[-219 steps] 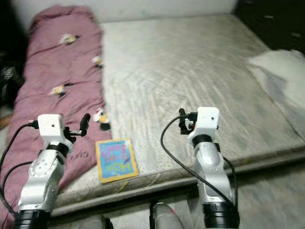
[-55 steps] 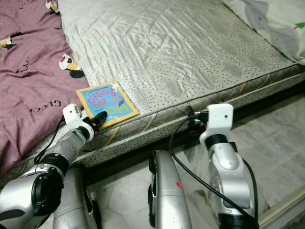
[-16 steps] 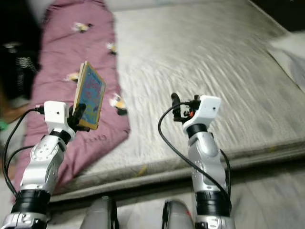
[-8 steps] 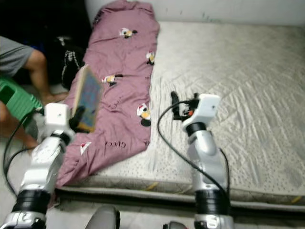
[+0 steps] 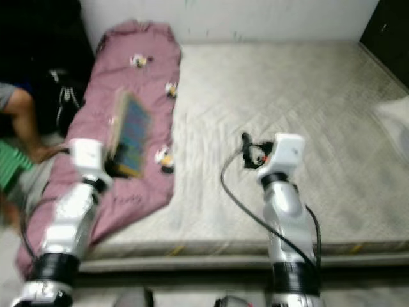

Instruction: Clean up the room

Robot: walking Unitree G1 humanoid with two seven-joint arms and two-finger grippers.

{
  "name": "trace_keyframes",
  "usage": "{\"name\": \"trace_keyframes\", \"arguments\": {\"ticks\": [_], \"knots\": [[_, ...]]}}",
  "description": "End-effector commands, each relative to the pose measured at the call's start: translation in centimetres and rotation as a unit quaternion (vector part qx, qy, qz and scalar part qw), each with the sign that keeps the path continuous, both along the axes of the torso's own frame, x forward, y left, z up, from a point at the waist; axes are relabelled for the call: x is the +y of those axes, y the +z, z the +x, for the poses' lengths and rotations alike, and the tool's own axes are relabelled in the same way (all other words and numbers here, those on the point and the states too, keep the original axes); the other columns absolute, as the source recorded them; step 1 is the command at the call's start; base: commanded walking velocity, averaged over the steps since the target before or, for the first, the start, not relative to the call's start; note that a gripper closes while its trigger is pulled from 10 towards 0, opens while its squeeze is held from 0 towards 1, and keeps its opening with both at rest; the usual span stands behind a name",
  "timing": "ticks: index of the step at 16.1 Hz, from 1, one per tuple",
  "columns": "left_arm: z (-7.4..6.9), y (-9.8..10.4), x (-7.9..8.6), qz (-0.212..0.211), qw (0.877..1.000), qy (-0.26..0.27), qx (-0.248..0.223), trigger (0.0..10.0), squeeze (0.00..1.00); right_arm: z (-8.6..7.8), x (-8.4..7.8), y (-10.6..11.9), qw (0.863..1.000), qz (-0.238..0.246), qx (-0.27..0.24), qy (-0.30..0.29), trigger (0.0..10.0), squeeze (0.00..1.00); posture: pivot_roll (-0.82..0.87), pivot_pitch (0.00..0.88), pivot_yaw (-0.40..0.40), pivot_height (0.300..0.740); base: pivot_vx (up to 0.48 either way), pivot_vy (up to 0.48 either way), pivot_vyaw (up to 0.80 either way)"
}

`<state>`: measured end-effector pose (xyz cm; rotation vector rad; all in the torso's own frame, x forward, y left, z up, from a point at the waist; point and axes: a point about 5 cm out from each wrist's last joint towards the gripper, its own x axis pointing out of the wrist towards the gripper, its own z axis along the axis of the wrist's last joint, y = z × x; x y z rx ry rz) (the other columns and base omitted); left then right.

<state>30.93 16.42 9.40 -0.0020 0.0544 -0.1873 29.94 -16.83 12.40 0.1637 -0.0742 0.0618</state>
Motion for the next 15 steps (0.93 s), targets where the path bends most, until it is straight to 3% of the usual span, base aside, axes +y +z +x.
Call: {"name": "trace_keyframes", "arguments": {"ticks": [1,9,11,13,15], "knots": [[0.18,0.84,1.49,0.004,0.999,0.026,-0.020,10.0,0.00,0.15,1.11,0.51,1.000,0.003,-0.013,0.015,10.0,0.00,-0.04,0.000,0.029,0.740,0.000,-0.356,0.00],[0.33,0.73,1.49,0.004,0.999,0.029,-0.020,10.0,0.00,-0.03,1.18,0.39,1.000,-0.011,-0.016,0.023,10.0,0.00,-0.05,0.000,0.023,0.740,0.000,-0.329,0.00],[0.40,0.65,1.54,-0.005,0.999,0.042,-0.015,10.0,0.00,-0.05,1.07,0.46,1.000,-0.013,-0.018,0.020,10.0,0.00,-0.05,0.000,0.023,0.740,0.000,0.000,0.78],[0.31,0.16,1.77,-0.026,0.998,0.064,0.009,10.0,0.00,-0.09,0.73,0.35,1.000,-0.007,-0.016,0.009,10.0,0.00,-0.05,0.000,0.022,0.740,0.000,0.000,0.00],[-0.12,0.16,1.69,-0.020,0.999,0.050,-0.006,10.0,0.00,-0.32,0.42,0.00,1.000,-0.008,-0.009,0.002,10.0,0.00,-0.05,0.000,0.019,0.740,0.000,0.000,0.00]]}}
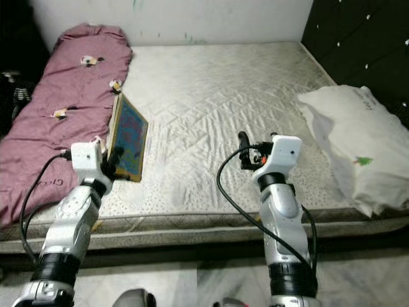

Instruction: Clean up the room

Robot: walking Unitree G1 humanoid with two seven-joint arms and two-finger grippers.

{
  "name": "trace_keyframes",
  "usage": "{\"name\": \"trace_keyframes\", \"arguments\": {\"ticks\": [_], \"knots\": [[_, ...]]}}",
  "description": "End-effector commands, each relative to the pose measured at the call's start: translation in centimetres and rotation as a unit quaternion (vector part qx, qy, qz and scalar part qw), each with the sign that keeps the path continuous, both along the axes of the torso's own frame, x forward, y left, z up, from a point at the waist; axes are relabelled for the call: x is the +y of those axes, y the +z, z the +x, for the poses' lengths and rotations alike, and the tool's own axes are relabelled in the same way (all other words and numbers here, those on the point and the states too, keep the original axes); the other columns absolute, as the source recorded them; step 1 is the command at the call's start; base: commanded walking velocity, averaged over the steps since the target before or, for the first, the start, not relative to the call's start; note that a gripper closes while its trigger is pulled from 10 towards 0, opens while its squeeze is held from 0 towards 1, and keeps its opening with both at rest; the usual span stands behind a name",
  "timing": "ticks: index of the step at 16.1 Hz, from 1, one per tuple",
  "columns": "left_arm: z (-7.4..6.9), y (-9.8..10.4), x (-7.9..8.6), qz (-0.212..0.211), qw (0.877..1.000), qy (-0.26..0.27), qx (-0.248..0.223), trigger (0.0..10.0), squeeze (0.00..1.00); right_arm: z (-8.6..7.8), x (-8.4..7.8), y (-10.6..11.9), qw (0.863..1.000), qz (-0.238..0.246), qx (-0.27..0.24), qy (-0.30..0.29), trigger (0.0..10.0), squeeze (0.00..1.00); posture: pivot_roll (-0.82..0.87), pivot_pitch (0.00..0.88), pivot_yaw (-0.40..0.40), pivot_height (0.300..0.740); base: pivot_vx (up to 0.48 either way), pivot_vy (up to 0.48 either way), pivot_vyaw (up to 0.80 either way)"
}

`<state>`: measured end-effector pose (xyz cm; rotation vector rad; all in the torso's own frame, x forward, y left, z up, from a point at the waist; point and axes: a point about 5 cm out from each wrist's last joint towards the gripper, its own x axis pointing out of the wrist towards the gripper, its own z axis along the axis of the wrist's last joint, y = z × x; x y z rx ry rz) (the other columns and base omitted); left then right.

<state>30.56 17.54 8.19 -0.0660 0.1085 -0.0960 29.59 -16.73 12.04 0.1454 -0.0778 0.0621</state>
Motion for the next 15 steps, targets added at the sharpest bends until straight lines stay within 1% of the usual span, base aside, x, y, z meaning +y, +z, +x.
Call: {"name": "trace_keyframes", "arguments": {"ticks": [1,2,3,5,7,15], "knots": [[0.11,1.33,0.52,-0.005,0.999,-0.001,-0.034,10.0,0.00,-0.11,0.34,0.17,1.000,0.001,-0.003,0.002,10.0,0.00,-0.04,0.000,0.018,0.740,0.000,0.000,0.00],[0.03,1.47,0.45,-0.008,0.999,-0.009,-0.042,10.0,0.00,-0.14,0.36,0.13,1.000,0.001,-0.002,0.002,10.0,0.00,-0.04,0.000,0.018,0.740,0.000,0.000,0.00],[0.02,1.48,0.43,0.003,0.999,-0.014,-0.043,10.0,0.00,-0.15,0.42,0.15,1.000,0.002,-0.002,0.003,10.0,0.00,-0.04,0.000,0.018,0.740,0.000,0.000,0.00],[0.04,1.74,0.32,-0.005,0.999,-0.024,-0.048,10.0,0.00,-0.09,0.47,0.26,1.000,0.004,-0.003,0.003,10.0,0.00,-0.05,0.000,0.019,0.740,0.000,0.000,0.00],[0.12,1.92,0.40,-0.007,0.998,-0.026,-0.053,10.0,0.00,-0.05,0.38,0.28,1.000,0.003,-0.003,0.001,10.0,0.00,-0.05,0.000,0.019,0.740,0.306,0.000,0.00],[0.07,1.83,0.41,-0.006,0.998,-0.029,-0.051,10.0,0.00,0.07,0.04,0.41,1.000,0.001,-0.006,-0.003,10.0,0.00,-0.05,0.003,0.017,0.740,0.323,0.000,0.00]]}}
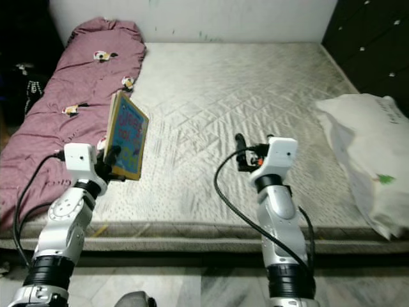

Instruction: Clean up the room

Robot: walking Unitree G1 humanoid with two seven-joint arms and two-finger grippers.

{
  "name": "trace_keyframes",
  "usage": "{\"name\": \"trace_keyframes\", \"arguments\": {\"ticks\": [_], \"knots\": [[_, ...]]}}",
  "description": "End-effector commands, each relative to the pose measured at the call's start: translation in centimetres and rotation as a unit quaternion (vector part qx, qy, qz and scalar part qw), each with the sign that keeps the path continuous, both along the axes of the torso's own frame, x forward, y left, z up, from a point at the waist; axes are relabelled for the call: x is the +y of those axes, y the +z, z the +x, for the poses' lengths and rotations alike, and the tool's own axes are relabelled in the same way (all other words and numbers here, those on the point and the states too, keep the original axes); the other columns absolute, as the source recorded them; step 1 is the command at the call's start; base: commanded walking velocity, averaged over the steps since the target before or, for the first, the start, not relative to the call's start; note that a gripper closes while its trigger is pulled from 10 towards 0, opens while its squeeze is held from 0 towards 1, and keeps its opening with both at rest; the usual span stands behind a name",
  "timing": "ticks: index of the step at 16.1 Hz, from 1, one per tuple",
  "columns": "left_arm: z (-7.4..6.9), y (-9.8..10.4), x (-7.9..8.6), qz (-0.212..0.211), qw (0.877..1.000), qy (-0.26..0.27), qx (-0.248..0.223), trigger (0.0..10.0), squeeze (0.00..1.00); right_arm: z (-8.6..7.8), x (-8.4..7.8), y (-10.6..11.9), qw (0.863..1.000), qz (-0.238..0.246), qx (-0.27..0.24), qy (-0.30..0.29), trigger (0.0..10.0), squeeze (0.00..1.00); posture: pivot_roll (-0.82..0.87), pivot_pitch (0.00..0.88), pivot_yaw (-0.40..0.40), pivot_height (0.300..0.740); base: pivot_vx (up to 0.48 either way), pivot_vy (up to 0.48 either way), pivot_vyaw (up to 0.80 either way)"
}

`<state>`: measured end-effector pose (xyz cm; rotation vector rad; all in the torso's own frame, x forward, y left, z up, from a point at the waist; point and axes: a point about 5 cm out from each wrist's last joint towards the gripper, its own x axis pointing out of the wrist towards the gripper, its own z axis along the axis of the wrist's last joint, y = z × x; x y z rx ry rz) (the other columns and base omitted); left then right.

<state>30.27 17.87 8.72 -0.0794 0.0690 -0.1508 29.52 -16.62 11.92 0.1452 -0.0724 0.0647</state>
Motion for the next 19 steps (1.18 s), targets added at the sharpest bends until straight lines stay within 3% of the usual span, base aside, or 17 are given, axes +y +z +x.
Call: {"name": "trace_keyframes", "arguments": {"ticks": [1,6,10,12,15,19], "knots": [[0.4,1.3,0.1,0.002,0.999,-0.004,-0.032,10.0,0.00,0.2,-0.1,0.5,1.000,0.000,-0.008,-0.006,10.0,0.00,-0.05,0.001,0.017,0.740,0.319,0.000,0.00],[0.3,1.3,0.1,0.003,0.999,0.001,-0.035,10.0,0.00,0.0,-0.2,0.3,1.000,-0.007,-0.001,-0.008,10.0,0.00,-0.04,0.006,0.013,0.740,0.322,0.000,0.00],[-0.1,0.9,0.6,0.005,0.999,0.045,-0.020,10.0,0.00,0.1,-0.9,0.3,0.999,-0.030,-0.001,-0.018,10.0,0.00,-0.03,0.015,0.010,0.740,0.000,0.000,0.20],[-0.5,0.8,0.7,0.010,0.999,0.044,-0.021,10.0,0.00,0.0,-1.3,0.1,0.999,-0.033,0.003,-0.025,10.0,0.00,-0.03,0.017,0.006,0.740,0.000,0.000,0.80],[-1.4,0.2,0.9,0.020,0.999,0.035,-0.011,10.0,0.00,-0.7,-1.7,-0.8,0.999,-0.023,0.018,-0.039,10.0,0.00,-0.02,0.014,0.005,0.740,0.000,0.000,0.00],[-1.1,0.5,0.6,0.020,0.999,0.022,-0.018,10.0,0.00,-0.5,-1.2,-0.7,0.999,-0.026,0.016,-0.032,10.0,0.00,-0.03,0.019,0.002,0.740,0.000,-0.202,0.00]]}}
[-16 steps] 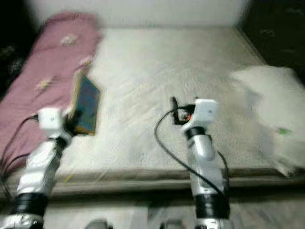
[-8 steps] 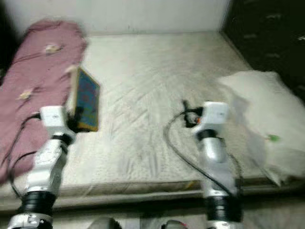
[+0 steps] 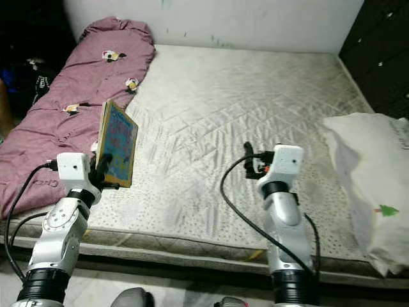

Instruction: Clean up the room

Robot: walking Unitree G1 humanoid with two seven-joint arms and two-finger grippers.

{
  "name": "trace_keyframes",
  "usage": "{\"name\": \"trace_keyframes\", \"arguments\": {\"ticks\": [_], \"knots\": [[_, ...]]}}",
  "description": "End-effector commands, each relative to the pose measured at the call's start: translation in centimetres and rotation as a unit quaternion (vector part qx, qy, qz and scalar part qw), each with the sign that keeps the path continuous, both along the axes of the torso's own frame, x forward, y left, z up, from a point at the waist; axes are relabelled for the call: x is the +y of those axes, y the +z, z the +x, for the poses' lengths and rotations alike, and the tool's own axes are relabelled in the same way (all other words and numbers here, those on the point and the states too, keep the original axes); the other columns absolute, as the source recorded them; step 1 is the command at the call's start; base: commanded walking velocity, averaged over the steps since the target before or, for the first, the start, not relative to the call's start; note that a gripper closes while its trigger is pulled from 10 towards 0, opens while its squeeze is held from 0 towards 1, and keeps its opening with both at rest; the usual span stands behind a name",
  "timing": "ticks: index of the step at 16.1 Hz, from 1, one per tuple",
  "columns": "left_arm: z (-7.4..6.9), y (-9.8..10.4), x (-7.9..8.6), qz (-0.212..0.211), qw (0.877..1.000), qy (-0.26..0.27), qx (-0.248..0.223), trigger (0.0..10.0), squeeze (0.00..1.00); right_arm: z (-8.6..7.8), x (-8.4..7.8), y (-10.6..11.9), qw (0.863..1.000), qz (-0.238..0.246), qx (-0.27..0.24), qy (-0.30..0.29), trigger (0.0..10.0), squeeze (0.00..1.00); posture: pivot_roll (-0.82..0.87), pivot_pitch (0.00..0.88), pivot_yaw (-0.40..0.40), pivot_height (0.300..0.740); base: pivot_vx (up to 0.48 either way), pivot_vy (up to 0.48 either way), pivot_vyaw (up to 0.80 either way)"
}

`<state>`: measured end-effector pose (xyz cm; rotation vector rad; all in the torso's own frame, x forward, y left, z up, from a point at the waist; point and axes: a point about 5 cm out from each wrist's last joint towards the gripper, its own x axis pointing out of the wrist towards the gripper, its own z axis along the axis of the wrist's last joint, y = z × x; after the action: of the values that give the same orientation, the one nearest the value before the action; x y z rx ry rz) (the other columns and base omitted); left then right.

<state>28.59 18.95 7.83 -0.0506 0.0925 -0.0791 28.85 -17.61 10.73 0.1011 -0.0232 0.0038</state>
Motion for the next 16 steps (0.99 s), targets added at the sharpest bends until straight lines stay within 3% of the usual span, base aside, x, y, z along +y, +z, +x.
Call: {"name": "trace_keyframes", "arguments": {"ticks": [1,16], "knots": [[0.69,1.47,-0.48,0.004,0.999,-0.013,-0.030,10.0,0.00,0.21,-0.25,0.56,1.000,-0.004,-0.010,-0.003,10.0,0.00,-0.03,0.020,0.002,0.740,0.000,-0.300,0.00],[0.77,1.56,-0.77,0.002,0.999,-0.017,-0.030,10.0,0.00,0.32,-0.48,0.68,1.000,0.008,-0.010,-0.009,10.0,0.00,-0.03,0.024,0.001,0.740,0.000,-0.333,0.00]]}}
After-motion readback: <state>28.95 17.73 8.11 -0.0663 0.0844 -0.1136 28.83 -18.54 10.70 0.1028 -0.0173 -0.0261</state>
